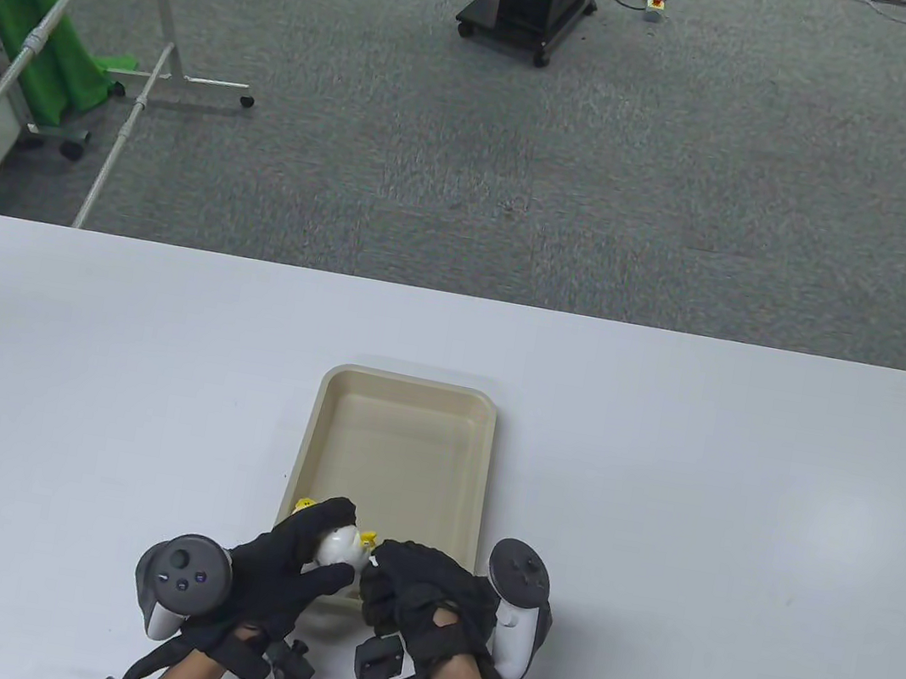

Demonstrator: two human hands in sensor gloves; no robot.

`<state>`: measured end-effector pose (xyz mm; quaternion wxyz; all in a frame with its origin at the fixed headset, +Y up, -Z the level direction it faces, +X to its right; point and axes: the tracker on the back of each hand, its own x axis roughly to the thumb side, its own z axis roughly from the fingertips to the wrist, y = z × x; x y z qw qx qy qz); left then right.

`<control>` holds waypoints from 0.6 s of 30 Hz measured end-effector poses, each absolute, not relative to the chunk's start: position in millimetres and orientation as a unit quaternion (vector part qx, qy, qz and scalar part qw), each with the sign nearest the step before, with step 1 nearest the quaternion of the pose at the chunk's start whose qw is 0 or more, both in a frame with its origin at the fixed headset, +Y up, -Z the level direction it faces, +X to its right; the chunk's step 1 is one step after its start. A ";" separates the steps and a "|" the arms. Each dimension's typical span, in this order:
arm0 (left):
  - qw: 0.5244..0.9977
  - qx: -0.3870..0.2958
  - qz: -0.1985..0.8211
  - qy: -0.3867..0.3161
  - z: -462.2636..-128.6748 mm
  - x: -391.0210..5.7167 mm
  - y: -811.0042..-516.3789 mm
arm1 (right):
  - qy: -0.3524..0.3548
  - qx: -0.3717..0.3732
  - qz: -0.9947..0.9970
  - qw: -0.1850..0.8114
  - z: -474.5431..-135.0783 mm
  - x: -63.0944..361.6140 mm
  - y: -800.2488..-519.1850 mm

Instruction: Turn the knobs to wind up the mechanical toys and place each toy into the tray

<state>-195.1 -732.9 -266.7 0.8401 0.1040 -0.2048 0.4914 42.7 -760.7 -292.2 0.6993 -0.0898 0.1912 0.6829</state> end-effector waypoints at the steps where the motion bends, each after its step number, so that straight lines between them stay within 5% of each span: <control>1: 0.841 0.104 0.490 -0.205 -266.7 -195.1 -732.9 | 0.188 -0.092 0.682 0.701 -292.3 42.7 -761.1; 6: 0.840 0.111 0.495 -0.194 -268.1 -199.9 -734.0 | 0.162 -0.030 0.712 0.683 -291.6 43.7 -752.5; 11: 0.833 0.116 0.511 -0.177 -270.0 -207.5 -735.7 | -0.031 0.053 0.807 0.587 -284.7 43.7 -726.4; 18: 0.830 0.118 0.517 -0.172 -270.2 -209.7 -735.4 | -0.118 0.171 0.898 0.389 -267.7 23.4 -707.2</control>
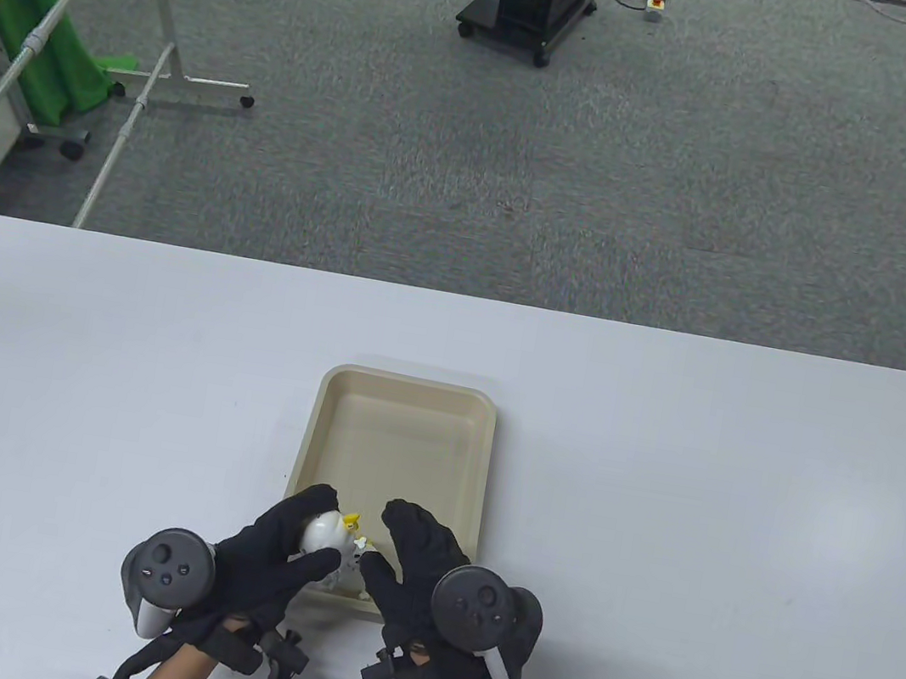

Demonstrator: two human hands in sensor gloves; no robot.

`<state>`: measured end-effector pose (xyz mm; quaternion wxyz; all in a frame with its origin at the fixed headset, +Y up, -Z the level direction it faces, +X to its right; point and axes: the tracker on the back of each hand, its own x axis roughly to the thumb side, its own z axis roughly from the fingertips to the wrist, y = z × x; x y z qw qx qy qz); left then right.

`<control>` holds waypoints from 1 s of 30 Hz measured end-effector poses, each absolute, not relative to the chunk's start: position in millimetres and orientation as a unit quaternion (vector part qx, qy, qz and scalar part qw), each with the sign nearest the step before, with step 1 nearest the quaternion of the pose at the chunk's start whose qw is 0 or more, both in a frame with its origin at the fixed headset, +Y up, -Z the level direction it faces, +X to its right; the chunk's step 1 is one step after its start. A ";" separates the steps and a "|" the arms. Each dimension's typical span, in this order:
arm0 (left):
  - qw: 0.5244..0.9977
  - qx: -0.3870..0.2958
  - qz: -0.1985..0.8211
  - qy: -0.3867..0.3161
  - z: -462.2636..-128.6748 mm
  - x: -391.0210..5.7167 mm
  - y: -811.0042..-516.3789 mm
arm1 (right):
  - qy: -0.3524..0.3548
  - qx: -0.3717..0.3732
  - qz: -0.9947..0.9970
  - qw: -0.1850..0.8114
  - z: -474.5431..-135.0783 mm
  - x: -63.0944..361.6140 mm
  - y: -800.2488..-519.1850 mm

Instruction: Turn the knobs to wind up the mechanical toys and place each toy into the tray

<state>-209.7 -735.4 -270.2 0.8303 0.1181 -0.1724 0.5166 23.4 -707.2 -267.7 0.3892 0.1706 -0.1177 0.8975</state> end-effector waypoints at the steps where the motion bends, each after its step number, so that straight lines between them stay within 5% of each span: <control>1: 0.830 0.118 0.517 -0.172 -270.1 -209.5 -735.5 | -0.130 0.183 0.905 0.362 -265.2 19.3 -706.5; 7: 0.831 0.115 0.517 -0.173 -269.9 -208.8 -736.2 | -0.177 0.215 0.923 0.265 -254.9 3.9 -705.5; 19: 0.828 0.109 0.523 -0.170 -269.6 -207.3 -736.7 | -0.204 0.192 0.922 0.266 -256.3 0.7 -702.3; 24: 0.833 0.109 0.514 -0.175 -270.1 -206.7 -737.0 | -0.148 0.167 0.910 0.350 -269.7 11.8 -705.5; 30: 0.838 0.100 0.504 -0.182 -269.8 -202.0 -738.8 | -0.003 0.073 0.837 0.543 -292.0 32.7 -728.3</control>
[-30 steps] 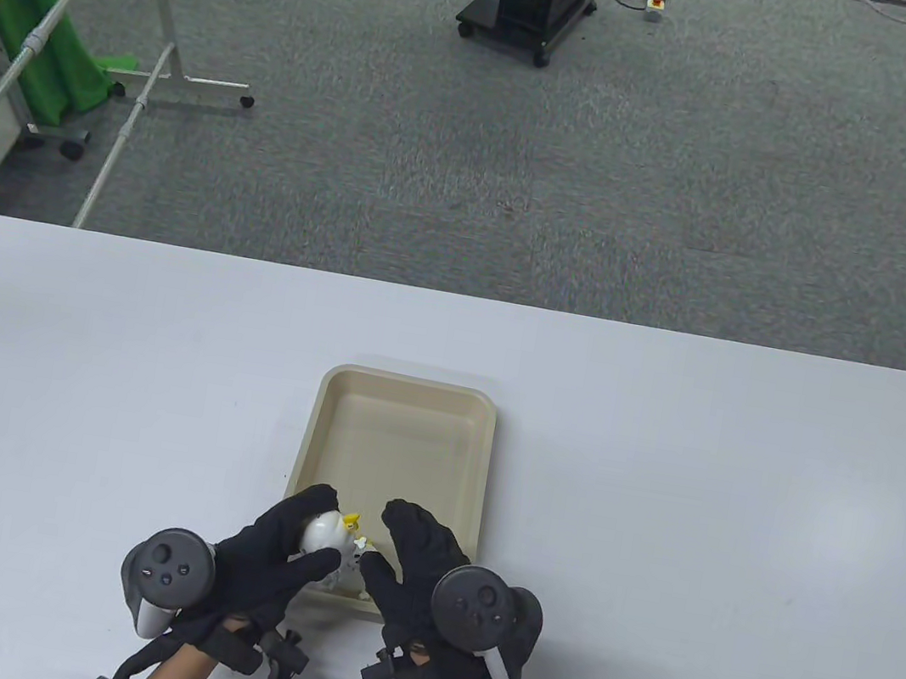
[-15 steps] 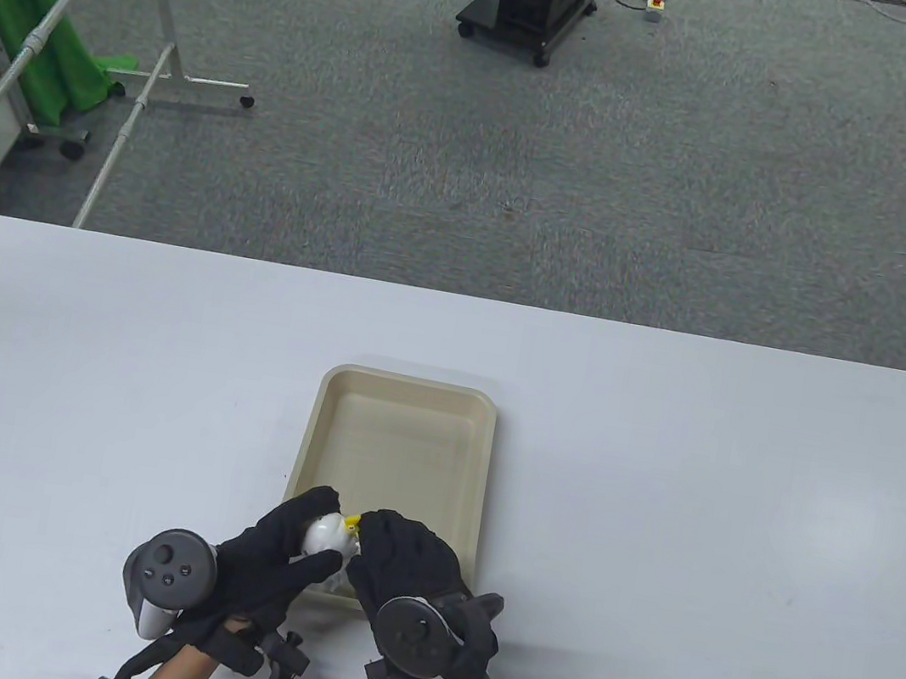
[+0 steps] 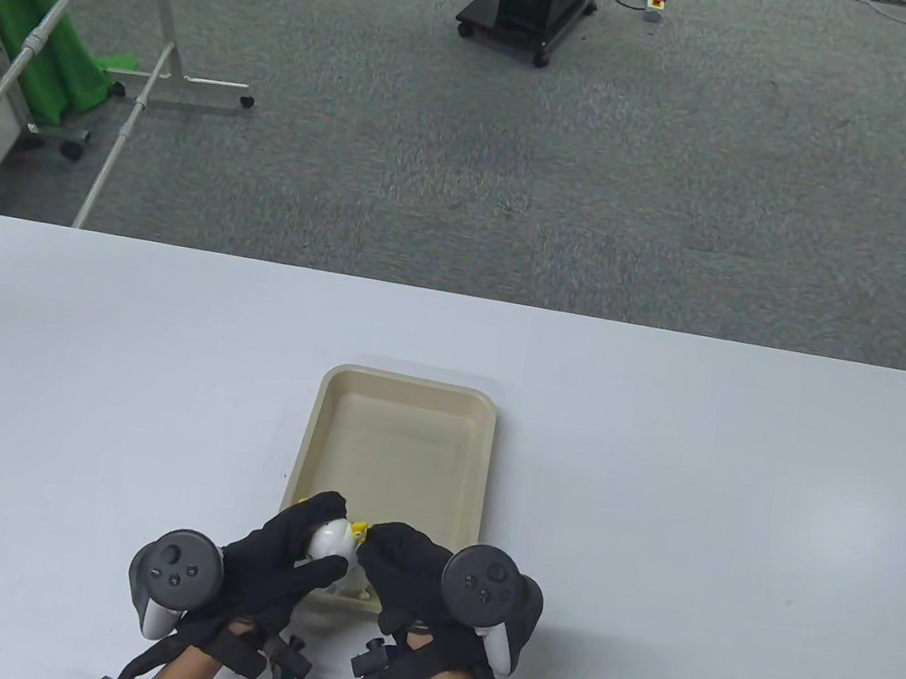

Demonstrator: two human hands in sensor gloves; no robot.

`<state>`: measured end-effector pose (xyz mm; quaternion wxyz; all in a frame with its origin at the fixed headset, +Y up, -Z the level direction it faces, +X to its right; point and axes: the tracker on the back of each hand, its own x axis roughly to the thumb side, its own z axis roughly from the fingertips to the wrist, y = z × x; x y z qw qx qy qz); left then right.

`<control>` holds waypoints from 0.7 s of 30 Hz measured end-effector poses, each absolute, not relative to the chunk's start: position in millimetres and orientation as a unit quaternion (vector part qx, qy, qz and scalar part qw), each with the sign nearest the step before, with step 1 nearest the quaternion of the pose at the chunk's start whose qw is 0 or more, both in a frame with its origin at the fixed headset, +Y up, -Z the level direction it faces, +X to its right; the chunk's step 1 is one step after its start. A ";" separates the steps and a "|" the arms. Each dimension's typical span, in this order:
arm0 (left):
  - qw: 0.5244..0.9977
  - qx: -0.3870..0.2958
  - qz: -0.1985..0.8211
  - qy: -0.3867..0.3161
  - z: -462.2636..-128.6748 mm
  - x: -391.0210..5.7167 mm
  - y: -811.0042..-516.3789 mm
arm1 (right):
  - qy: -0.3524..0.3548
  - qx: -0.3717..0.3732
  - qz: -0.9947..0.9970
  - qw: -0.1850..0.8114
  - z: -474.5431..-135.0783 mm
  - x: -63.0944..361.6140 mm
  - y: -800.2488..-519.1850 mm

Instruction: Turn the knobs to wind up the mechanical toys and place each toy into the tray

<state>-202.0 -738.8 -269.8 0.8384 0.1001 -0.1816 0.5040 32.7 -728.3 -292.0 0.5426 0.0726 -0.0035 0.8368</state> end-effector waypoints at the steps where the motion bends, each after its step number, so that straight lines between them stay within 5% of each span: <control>1: 0.840 0.100 0.501 -0.183 -269.8 -200.7 -738.9 | 0.023 0.047 0.820 0.570 -294.7 35.2 -734.0; 7: 0.851 0.094 0.477 -0.199 -269.2 -195.4 -739.4 | 0.178 -0.089 0.706 0.679 -296.7 39.5 -764.8; 11: 0.853 0.097 0.471 -0.204 -269.2 -194.8 -738.7 | 0.201 -0.086 0.685 0.695 -297.2 40.6 -769.4; 15: 0.850 0.105 0.476 -0.199 -269.3 -198.3 -737.9 | 0.155 -0.025 0.725 0.671 -294.6 42.2 -756.5; 21: 0.838 0.115 0.503 -0.178 -270.8 -208.5 -736.9 | -0.078 0.089 0.847 0.518 -280.1 40.1 -716.4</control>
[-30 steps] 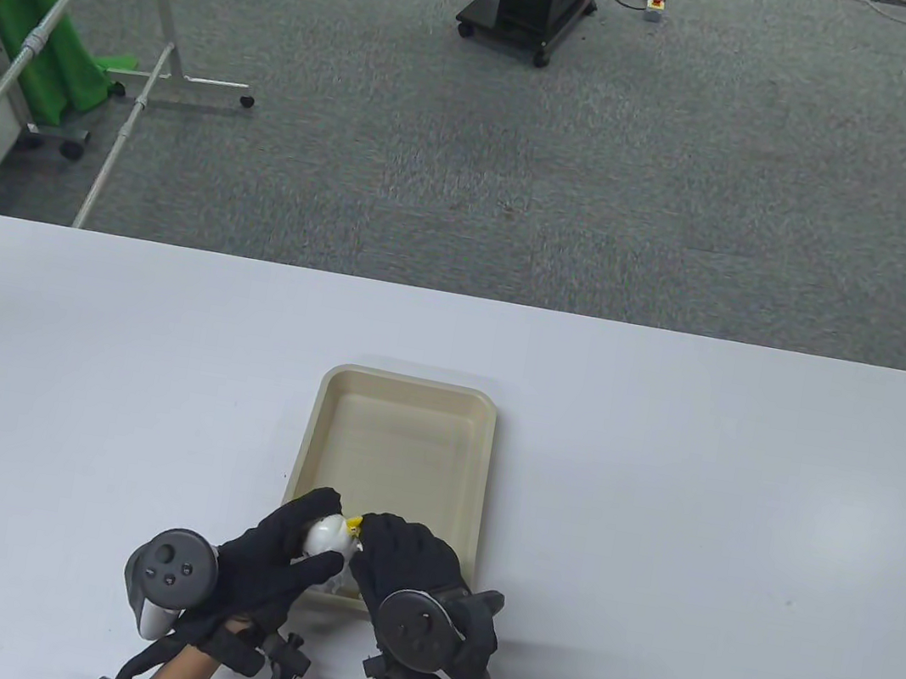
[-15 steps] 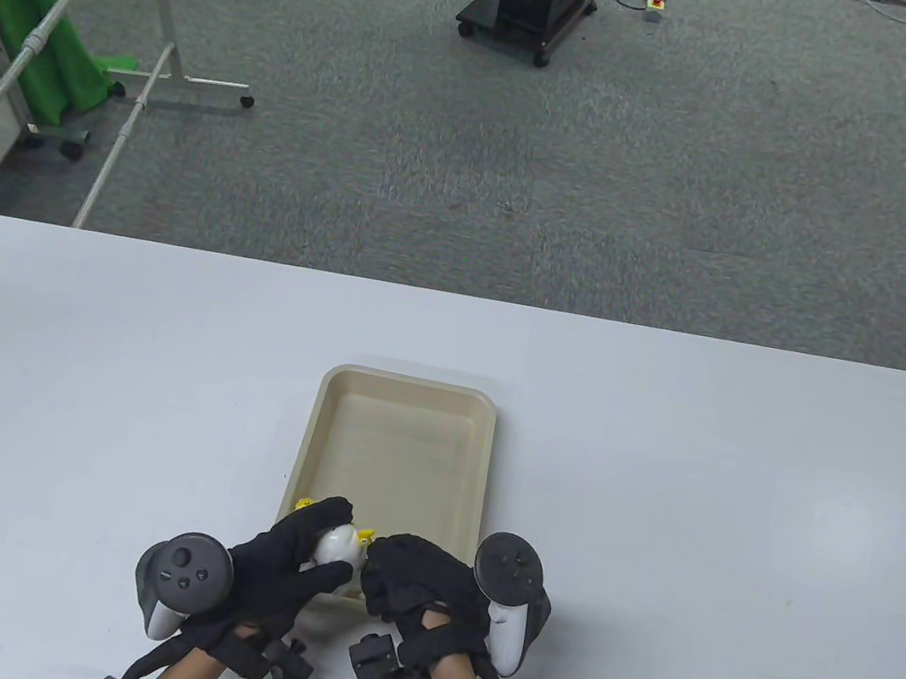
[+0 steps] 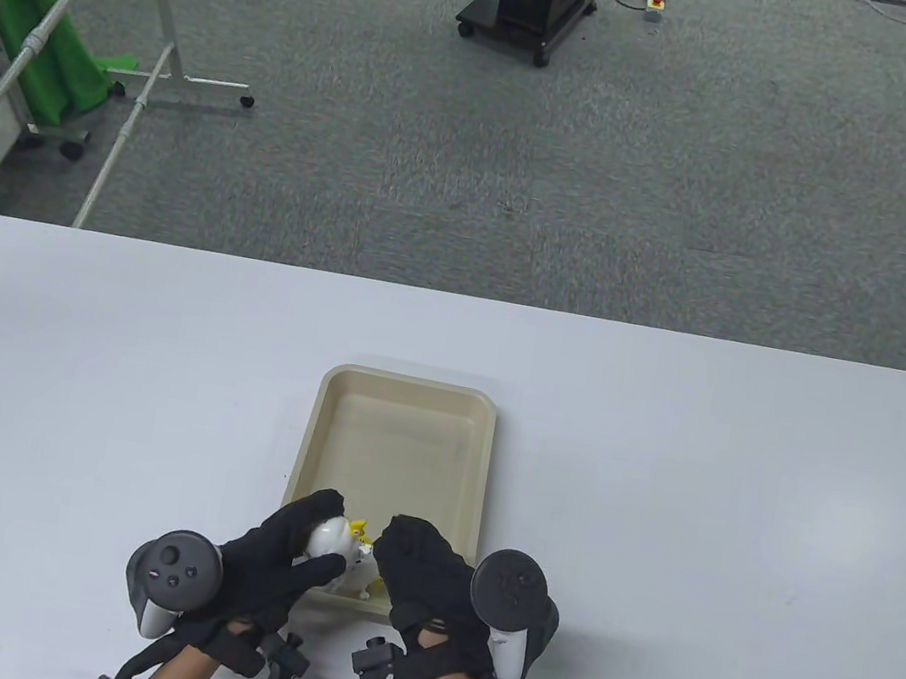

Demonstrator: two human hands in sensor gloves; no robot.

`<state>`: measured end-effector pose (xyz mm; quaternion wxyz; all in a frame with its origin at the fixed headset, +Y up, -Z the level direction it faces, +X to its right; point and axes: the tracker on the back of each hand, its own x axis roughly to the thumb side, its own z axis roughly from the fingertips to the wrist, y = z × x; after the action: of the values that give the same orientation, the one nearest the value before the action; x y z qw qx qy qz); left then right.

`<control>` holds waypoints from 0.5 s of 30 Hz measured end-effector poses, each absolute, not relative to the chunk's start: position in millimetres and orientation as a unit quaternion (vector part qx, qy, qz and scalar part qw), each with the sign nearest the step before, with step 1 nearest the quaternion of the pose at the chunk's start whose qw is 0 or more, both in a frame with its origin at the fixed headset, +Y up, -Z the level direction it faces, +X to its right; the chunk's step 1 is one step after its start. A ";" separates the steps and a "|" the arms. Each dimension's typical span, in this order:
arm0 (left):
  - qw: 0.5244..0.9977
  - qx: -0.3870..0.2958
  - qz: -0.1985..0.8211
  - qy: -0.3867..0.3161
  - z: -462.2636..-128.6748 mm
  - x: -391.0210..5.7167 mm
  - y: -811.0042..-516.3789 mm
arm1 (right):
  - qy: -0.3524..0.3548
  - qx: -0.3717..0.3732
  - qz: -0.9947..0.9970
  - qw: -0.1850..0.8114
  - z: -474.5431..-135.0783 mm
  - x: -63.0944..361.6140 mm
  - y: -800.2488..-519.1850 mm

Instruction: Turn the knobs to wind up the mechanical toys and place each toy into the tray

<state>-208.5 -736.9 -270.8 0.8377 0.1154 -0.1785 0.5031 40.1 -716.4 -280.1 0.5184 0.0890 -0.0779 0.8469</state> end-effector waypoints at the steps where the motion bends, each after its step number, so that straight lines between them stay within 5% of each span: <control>1: 0.837 0.116 0.505 -0.177 -270.9 -209.7 -737.1 | -0.085 0.107 0.863 0.487 -276.5 37.3 -712.8; 8: 0.832 0.118 0.515 -0.170 -272.0 -214.1 -737.5 | -0.143 0.198 0.925 0.291 -261.1 12.8 -708.3; 15: 0.836 0.113 0.507 -0.175 -271.5 -212.2 -738.7 | -0.173 0.205 0.931 0.246 -255.5 0.4 -710.2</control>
<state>-212.2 -738.7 -271.5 0.8364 0.1125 -0.1745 0.5072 0.4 -710.2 -255.5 0.2457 0.2050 -0.1734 0.9314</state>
